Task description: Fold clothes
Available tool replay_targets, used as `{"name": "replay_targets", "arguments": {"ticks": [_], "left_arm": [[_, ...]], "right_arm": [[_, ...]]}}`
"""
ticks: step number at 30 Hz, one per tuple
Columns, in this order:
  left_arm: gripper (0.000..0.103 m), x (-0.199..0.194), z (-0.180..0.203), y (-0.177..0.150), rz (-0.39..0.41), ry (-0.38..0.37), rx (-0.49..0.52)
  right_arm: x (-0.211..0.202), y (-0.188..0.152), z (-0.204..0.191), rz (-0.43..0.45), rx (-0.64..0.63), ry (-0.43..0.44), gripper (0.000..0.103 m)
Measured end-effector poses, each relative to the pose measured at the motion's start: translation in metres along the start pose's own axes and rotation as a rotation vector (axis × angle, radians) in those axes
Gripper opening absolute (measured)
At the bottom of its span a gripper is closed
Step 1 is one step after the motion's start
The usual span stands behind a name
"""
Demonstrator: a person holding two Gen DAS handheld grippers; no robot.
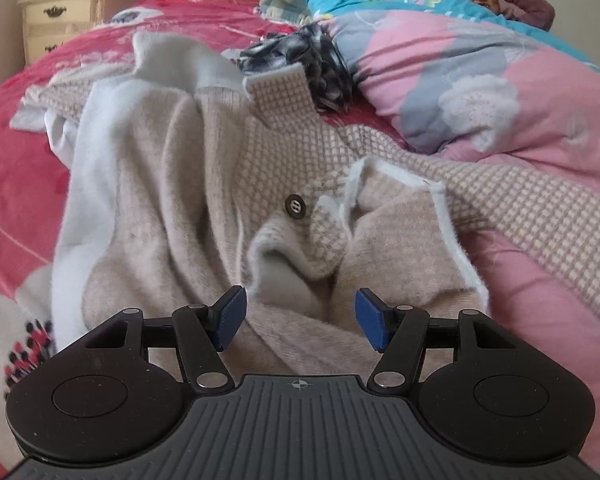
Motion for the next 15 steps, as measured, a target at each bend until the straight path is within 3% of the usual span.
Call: {"name": "replay_targets", "arguments": {"ticks": [3, 4, 6, 8, 11, 15], "left_arm": [[0.061, -0.006, -0.001, -0.008, -0.003, 0.011, -0.010], [0.061, -0.009, -0.002, -0.011, -0.001, 0.018, -0.008], [0.061, -0.016, -0.006, -0.016, 0.006, 0.044, -0.004], [0.060, -0.023, -0.013, -0.021, 0.012, 0.073, -0.013], [0.061, -0.032, -0.030, -0.028, 0.013, 0.100, -0.052], [0.061, -0.036, -0.047, -0.032, 0.015, 0.099, -0.096]], "right_arm": [[0.092, -0.053, -0.056, -0.298, -0.115, 0.144, 0.051], [0.122, -0.074, -0.070, -0.411, -0.110, 0.186, 0.051], [0.183, -0.123, -0.085, -0.658, 0.022, 0.212, 0.050], [0.226, -0.161, -0.088, -0.825, 0.159, 0.167, 0.050], [0.278, -0.209, -0.086, -0.998, 0.338, 0.041, 0.051], [0.310, -0.258, -0.073, -1.171, 0.551, -0.078, 0.055]]}}
Point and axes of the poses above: each gripper's, at about its wrist camera, not at the fingertips, and x roughly the way its jaws point, z to its right, y to its top, the point moved 1 cm from there along x, roughly the way its jaws point, and after that the axes turned 7 degrees about x, right-handed, at the moved point
